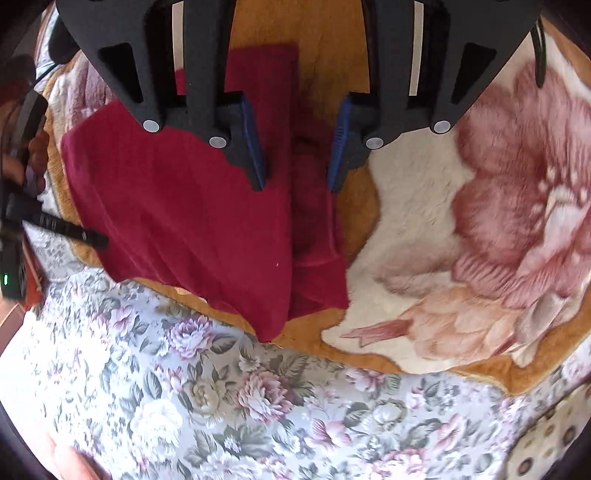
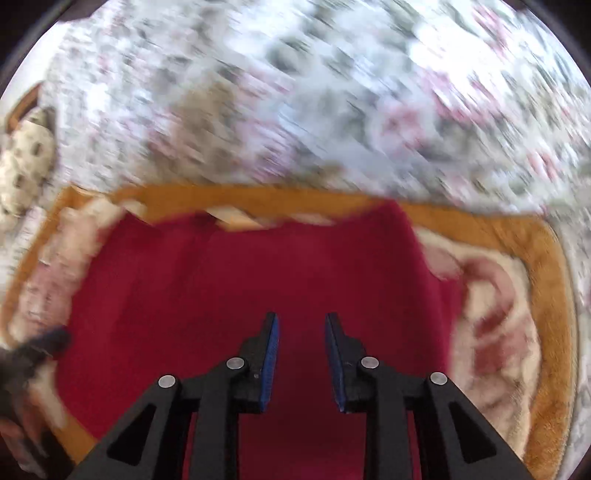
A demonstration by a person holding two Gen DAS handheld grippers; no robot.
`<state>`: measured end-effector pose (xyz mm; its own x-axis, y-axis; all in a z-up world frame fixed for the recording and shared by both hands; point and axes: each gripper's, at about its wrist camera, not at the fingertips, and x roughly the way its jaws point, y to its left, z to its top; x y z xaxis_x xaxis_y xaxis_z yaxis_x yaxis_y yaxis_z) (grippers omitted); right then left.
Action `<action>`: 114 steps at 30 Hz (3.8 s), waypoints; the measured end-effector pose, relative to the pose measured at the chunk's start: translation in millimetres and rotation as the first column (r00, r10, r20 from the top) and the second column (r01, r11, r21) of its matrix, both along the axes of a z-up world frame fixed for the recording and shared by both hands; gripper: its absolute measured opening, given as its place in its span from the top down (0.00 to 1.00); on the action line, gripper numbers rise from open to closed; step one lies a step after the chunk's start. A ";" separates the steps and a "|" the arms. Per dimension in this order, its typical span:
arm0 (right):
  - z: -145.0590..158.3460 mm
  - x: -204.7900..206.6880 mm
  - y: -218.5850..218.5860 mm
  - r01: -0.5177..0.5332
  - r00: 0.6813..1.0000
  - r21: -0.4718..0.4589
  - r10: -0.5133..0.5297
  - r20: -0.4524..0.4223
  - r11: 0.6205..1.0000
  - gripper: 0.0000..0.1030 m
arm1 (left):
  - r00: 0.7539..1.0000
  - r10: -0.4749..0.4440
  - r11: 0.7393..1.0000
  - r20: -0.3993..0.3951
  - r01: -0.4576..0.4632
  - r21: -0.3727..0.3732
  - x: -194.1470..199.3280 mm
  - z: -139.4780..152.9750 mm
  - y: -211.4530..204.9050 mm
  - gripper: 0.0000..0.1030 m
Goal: Fold small clothes
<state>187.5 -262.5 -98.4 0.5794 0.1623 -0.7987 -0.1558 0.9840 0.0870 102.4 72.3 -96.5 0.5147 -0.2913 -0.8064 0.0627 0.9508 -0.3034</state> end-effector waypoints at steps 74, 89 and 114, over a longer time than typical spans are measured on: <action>-8.8 10.1 -128.6 0.109 0.994 0.297 -0.109 -0.015 0.949 0.88 | 0.806 -0.586 0.804 0.080 0.591 -0.067 -27.4 53.0 -271.2 0.82; -8.8 -63.5 -125.0 0.103 0.994 0.521 -0.074 -0.076 0.847 0.49 | 0.867 -0.492 0.870 0.078 0.486 0.089 -17.2 50.4 -209.6 0.52; 1.4 -36.3 -115.4 0.080 0.996 0.210 -0.087 0.023 0.974 0.75 | 0.866 -0.497 0.863 0.064 0.485 0.140 -8.0 37.8 -244.5 0.48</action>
<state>151.2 -377.9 -97.0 0.6228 0.2733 -0.7330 -0.0796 0.9543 0.2882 94.4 -172.1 -58.7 0.4045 -0.4346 -0.8047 0.5531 0.8169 -0.1632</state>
